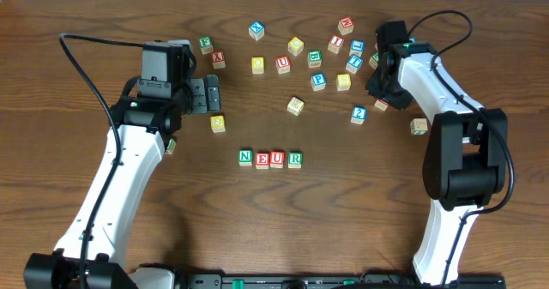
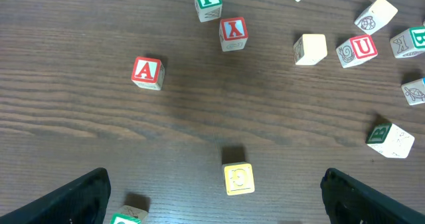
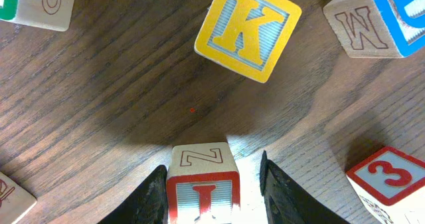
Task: Spell out NEURIPS
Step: 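Close the right gripper on the red I block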
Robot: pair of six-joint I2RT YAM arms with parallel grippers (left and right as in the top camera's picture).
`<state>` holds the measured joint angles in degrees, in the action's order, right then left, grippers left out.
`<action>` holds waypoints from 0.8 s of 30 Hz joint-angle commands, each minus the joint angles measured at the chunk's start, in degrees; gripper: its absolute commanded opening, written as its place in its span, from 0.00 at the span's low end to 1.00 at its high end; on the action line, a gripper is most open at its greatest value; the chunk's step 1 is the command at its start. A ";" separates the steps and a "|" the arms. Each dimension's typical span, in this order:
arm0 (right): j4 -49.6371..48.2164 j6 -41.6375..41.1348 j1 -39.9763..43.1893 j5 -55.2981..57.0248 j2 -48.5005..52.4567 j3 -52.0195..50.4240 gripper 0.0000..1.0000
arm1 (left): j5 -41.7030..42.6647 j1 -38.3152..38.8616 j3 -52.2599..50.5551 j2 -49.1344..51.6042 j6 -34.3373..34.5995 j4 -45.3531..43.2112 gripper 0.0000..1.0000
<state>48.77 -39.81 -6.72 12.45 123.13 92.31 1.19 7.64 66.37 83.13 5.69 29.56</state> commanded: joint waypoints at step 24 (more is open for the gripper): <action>-0.79 0.17 -2.12 2.25 0.66 0.50 0.39 | -0.31 -0.24 1.38 -0.96 -0.55 -0.04 1.00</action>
<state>48.23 -39.81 -8.25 13.39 123.13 92.31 1.17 7.64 66.37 83.13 5.69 29.56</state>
